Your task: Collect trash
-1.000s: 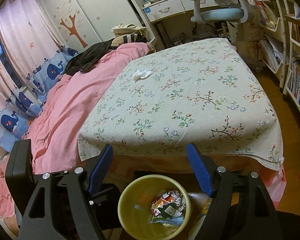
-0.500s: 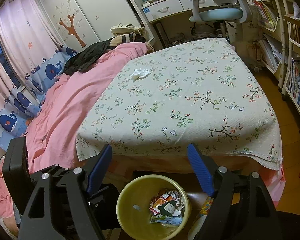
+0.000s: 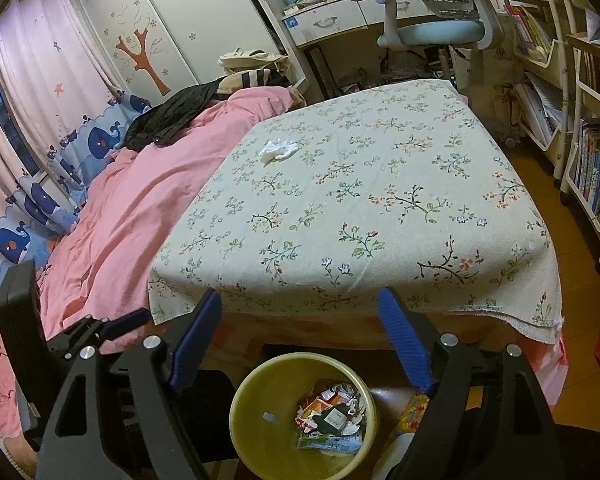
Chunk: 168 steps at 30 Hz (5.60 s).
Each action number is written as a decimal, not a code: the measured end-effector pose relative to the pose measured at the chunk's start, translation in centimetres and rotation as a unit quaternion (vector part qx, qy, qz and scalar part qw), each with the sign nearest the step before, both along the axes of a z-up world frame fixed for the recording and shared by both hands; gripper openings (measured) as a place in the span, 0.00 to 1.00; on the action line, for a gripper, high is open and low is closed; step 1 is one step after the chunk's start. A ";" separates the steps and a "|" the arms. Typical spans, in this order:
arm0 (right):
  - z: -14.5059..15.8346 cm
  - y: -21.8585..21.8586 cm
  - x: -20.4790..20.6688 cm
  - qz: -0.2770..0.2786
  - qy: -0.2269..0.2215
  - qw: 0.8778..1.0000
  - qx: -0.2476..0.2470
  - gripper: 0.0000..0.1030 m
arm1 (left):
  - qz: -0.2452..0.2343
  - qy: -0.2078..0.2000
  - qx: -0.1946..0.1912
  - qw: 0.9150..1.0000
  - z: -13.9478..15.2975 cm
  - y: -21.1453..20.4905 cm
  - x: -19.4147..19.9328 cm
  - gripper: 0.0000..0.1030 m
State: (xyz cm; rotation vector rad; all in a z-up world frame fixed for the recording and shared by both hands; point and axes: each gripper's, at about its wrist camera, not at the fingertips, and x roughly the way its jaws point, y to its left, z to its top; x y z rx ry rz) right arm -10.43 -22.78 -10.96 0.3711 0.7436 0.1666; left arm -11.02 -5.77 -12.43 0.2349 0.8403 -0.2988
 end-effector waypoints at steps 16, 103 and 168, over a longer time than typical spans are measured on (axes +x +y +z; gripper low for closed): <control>0.3 1.1 1.9 0.007 -0.003 1.000 -0.014 0.77 | 0.080 -0.049 -0.036 0.995 2.1 2.7 1.0 0.85; -3.3 8.4 1.1 0.184 0.125 0.974 -0.051 0.10 | 0.208 -0.153 -0.084 0.962 6.6 7.6 0.3 0.93; 10.2 6.3 -10.6 -0.109 -0.233 0.948 -0.188 0.93 | 0.174 -0.253 -0.083 0.948 17.6 5.9 -12.1 0.93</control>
